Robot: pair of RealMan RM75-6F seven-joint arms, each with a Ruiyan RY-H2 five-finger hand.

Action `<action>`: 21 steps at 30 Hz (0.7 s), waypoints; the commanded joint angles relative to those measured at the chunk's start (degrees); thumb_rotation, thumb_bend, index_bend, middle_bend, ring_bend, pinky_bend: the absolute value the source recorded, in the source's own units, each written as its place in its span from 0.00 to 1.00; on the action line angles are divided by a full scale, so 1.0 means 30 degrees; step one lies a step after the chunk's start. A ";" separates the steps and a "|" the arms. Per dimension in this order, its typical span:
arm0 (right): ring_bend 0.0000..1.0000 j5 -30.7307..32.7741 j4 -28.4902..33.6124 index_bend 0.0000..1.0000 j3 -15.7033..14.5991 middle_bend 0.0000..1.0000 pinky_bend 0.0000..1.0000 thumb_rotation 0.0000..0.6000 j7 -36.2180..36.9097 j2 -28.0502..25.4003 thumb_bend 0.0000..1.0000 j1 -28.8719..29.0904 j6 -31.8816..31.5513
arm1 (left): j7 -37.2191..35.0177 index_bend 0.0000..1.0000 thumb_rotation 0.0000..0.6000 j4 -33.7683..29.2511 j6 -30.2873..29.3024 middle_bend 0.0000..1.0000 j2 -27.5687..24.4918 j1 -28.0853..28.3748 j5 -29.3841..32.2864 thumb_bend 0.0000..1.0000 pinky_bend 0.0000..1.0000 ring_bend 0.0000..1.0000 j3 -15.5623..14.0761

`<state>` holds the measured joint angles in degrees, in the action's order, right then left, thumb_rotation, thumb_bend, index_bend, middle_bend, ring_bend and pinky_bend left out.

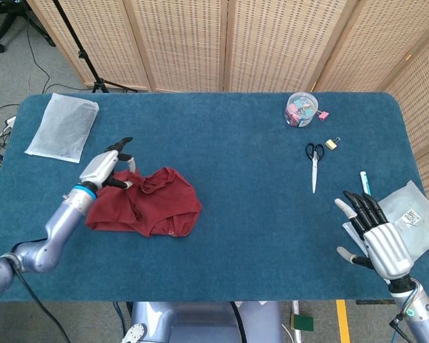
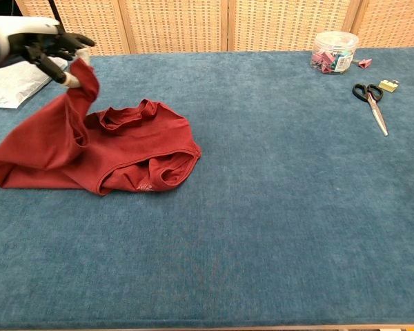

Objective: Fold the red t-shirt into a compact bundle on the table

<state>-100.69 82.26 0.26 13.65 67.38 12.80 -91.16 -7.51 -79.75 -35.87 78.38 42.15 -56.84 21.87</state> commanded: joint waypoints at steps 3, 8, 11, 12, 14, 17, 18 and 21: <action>0.00 0.0088 -0.0012 0.00 0.0040 0.00 0.00 1.00 0.0076 -0.0017 0.03 0.0019 0.0068 | 0.0942 0.75 1.00 0.0252 -0.0408 0.00 0.0822 0.1001 0.1021 0.61 0.00 0.00 -0.0322; 0.00 0.0171 -0.0045 0.00 0.0069 0.00 0.00 1.00 0.0146 -0.0024 0.03 0.0058 0.0184 | 0.2107 0.75 1.00 0.0787 -0.0560 0.00 0.1552 0.1854 0.1765 0.61 0.00 0.00 -0.0814; 0.00 0.0220 -0.0049 0.00 0.0090 0.00 0.00 1.00 0.0189 -0.0037 0.03 0.0062 0.0211 | 0.2628 0.75 1.00 0.1129 -0.0601 0.00 0.2056 0.2258 0.2140 0.61 0.00 0.00 -0.1118; 0.00 0.0233 -0.0050 0.00 0.0096 0.00 0.00 1.00 0.0208 -0.0039 0.03 0.0060 0.0211 | 0.2733 0.75 1.00 0.1278 -0.0619 0.00 0.2237 0.2376 0.2256 0.61 0.00 0.00 -0.1184; 0.00 0.0255 -0.0045 0.00 0.0103 0.00 0.00 1.00 0.0242 -0.0051 0.02 0.0056 0.0219 | 0.3025 0.75 1.00 0.1619 -0.0774 0.00 0.2593 0.2588 0.2404 0.60 0.00 0.00 -0.1363; 0.00 0.0273 -0.0043 0.00 0.0103 0.00 0.00 1.00 0.0253 -0.0061 0.03 0.0059 0.0251 | 0.3471 0.75 1.00 0.2165 -0.1114 0.00 0.3160 0.2808 0.2599 0.58 0.00 0.00 -0.1607; 0.00 0.0275 -0.0043 0.00 0.0102 0.00 0.00 1.00 0.0253 -0.0060 0.03 0.0062 0.0261 | 0.3532 0.75 1.00 0.2281 -0.1197 0.00 0.3294 0.2844 0.2646 0.57 0.00 0.00 -0.1636; 0.00 0.0278 -0.0026 0.00 0.0102 0.00 0.00 1.00 0.0228 -0.0062 0.03 0.0075 0.0303 | 0.3693 0.75 1.00 0.2956 -0.1578 0.00 0.4085 0.3021 0.2673 0.51 0.00 0.00 -0.1741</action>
<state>-99.86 82.18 0.57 14.34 67.20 13.02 -90.25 3.24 -71.94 -39.94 89.46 50.82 -48.90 16.91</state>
